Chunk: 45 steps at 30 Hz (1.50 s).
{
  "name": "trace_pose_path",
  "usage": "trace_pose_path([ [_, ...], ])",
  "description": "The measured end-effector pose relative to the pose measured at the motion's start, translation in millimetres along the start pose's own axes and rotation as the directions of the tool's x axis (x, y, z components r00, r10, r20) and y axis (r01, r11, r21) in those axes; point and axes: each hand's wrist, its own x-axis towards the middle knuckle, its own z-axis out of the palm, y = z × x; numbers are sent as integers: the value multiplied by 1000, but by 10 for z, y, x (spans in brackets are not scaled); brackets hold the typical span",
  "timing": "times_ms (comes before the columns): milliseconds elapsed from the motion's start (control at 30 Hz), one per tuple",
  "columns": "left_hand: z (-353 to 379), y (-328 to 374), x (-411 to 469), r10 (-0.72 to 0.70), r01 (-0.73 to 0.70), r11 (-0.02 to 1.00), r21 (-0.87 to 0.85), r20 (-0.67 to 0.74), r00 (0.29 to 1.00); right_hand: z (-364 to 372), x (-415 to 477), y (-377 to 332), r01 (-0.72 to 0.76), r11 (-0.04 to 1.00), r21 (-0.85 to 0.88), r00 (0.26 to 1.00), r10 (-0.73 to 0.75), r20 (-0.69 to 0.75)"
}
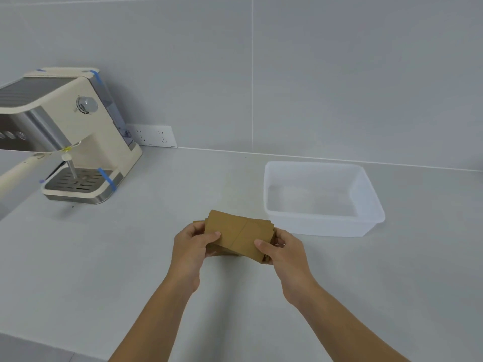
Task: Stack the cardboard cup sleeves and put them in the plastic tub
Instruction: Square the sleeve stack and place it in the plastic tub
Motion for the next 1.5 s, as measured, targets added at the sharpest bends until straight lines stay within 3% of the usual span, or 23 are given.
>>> trace_pose_path([
  [533, -419, 47, 498, -7, -1, 965, 263, 31, 1000, 597, 320, 26, -29, 977, -209, 997, 15, -71],
  [933, -481, 154, 582, -106, 79, 981, 177, 149, 983, 553, 368, 15, 27, 971, -239, 995, -50, -90],
  [1500, -423, 103, 656, -77, 46, 957, 286, 101, 992, 592, 462, 52, 9, 968, -249, 992, -39, -119],
])
